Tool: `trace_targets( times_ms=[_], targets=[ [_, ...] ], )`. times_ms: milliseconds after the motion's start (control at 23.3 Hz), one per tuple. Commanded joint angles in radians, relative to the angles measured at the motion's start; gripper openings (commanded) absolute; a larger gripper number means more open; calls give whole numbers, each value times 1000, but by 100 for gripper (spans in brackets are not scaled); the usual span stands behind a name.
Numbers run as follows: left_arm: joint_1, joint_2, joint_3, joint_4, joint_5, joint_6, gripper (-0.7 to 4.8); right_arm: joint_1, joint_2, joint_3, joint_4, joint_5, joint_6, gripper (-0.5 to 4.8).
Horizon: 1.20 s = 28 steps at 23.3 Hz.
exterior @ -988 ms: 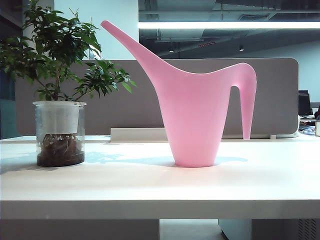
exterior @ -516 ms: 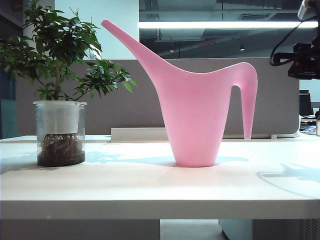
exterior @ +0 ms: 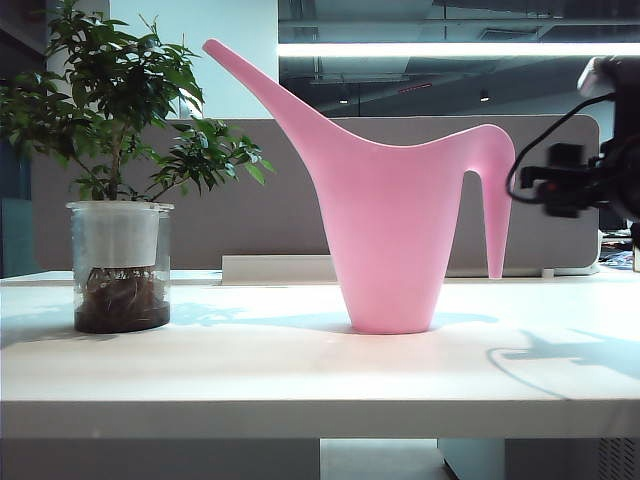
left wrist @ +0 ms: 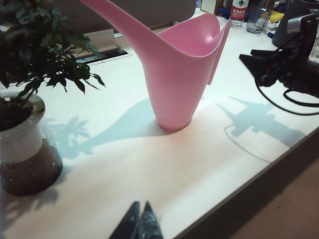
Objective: Pick up the watering can from the table, water the potted plant, and put the can back.
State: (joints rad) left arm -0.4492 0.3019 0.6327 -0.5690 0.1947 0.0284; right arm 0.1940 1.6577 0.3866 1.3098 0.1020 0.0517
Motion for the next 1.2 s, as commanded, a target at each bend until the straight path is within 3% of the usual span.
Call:
trace_targets(
  times_ms=[43, 301, 816, 902, 988, 1203],
  targets=[
    [1, 2, 2, 8, 4, -2, 3, 19, 63, 21, 85, 0, -42, 276],
    [1, 2, 2, 8, 5, -2, 3, 19, 150, 111, 85, -83, -53, 285],
    [1, 2, 2, 8, 5, -2, 3, 19, 275, 307, 61, -131, -53, 312],
    [1, 2, 2, 8, 5, -2, 3, 19, 279, 330, 43, -129, -54, 254],
    [1, 2, 2, 8, 4, -2, 3, 19, 278, 348, 22, -130, -61, 162],
    [1, 2, 2, 8, 5, -2, 3, 19, 278, 375, -4, -130, -122, 15]
  ],
)
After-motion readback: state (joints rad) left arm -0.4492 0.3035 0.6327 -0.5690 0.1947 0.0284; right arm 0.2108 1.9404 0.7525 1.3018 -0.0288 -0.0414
